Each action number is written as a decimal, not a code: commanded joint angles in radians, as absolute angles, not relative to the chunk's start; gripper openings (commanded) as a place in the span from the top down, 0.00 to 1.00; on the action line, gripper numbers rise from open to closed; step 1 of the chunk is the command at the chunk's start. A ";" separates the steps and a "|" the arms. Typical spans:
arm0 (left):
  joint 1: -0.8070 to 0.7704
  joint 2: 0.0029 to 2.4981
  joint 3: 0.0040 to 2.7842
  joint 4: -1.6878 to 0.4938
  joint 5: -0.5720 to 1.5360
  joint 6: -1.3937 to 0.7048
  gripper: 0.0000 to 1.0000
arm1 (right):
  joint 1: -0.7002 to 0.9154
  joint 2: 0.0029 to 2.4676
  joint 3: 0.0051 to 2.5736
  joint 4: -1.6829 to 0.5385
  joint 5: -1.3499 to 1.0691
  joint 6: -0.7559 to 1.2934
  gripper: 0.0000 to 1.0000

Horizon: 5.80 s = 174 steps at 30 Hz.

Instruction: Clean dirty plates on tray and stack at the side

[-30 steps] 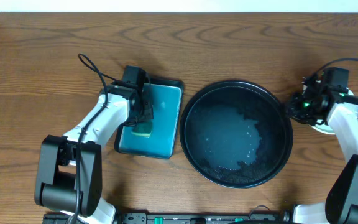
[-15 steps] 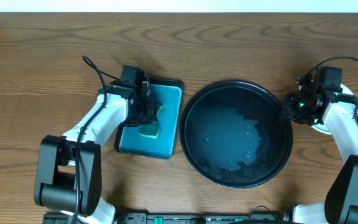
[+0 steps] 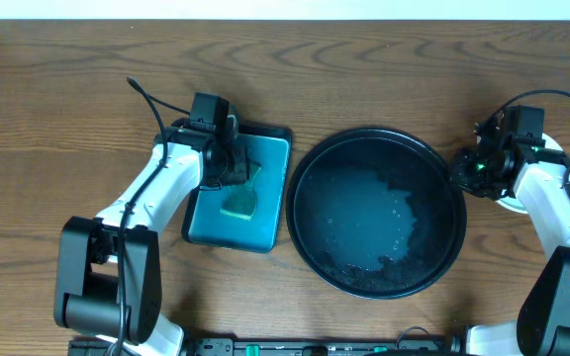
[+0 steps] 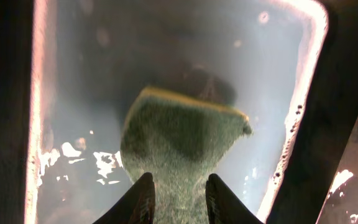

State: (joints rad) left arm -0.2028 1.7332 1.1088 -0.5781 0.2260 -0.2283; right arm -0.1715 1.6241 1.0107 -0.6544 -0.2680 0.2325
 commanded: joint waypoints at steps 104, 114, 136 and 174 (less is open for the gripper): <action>-0.235 1.581 1.103 -0.763 0.186 -0.233 0.83 | -0.150 1.631 0.967 -0.948 -0.248 0.267 0.58; -0.235 1.581 1.103 -0.774 0.186 -0.233 0.83 | -0.150 1.631 1.048 -1.243 -0.067 0.313 0.53; -0.235 1.581 1.103 -0.778 0.186 -0.233 0.83 | -0.114 1.631 0.736 -0.835 -0.256 0.459 0.53; -0.235 1.581 1.104 -0.779 0.186 -0.228 0.83 | -0.168 1.591 0.826 -0.744 -0.205 0.406 0.51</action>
State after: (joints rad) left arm -0.2329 1.5764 1.1103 -0.7761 0.2024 -0.2348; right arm -0.1474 1.5906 0.7712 -0.7265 -0.2871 0.5072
